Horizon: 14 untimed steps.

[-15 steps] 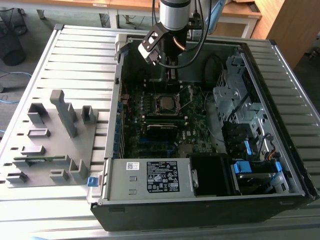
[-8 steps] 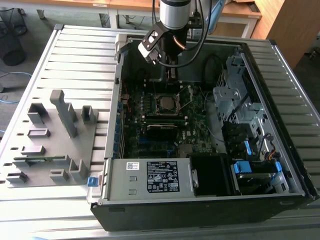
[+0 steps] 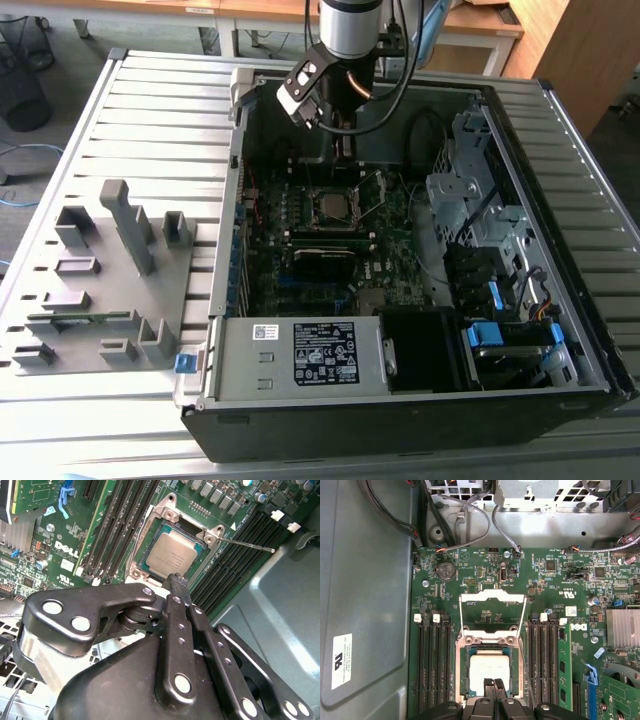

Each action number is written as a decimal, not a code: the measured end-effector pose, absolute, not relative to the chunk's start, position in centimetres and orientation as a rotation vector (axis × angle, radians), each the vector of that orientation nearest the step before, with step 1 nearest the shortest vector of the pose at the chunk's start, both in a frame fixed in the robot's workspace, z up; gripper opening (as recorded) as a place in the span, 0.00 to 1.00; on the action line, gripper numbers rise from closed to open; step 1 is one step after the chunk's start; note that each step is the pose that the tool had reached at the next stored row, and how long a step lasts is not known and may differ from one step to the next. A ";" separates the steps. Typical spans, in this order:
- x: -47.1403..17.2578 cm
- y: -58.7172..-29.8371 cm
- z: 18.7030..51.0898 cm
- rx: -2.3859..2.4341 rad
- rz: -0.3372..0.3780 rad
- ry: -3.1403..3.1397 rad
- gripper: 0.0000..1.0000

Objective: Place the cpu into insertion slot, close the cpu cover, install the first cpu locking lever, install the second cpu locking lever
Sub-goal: 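Close the cpu cover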

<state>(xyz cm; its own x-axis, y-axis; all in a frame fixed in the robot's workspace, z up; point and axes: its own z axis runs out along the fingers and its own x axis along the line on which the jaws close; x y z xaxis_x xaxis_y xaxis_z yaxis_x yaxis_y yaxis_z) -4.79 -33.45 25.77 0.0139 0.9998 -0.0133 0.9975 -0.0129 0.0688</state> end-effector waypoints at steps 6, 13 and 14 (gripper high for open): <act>-4.8 -33.4 25.9 2.194 0.060 2.165 0.10; -4.7 -33.4 26.0 2.194 0.060 2.165 0.10; -4.7 -33.4 26.0 2.194 0.060 2.165 0.10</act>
<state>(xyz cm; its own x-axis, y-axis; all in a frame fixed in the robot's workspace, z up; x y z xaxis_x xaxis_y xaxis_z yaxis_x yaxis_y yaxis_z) -4.71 -33.44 26.00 0.0139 0.9998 -0.0131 0.9975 -0.0129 0.0688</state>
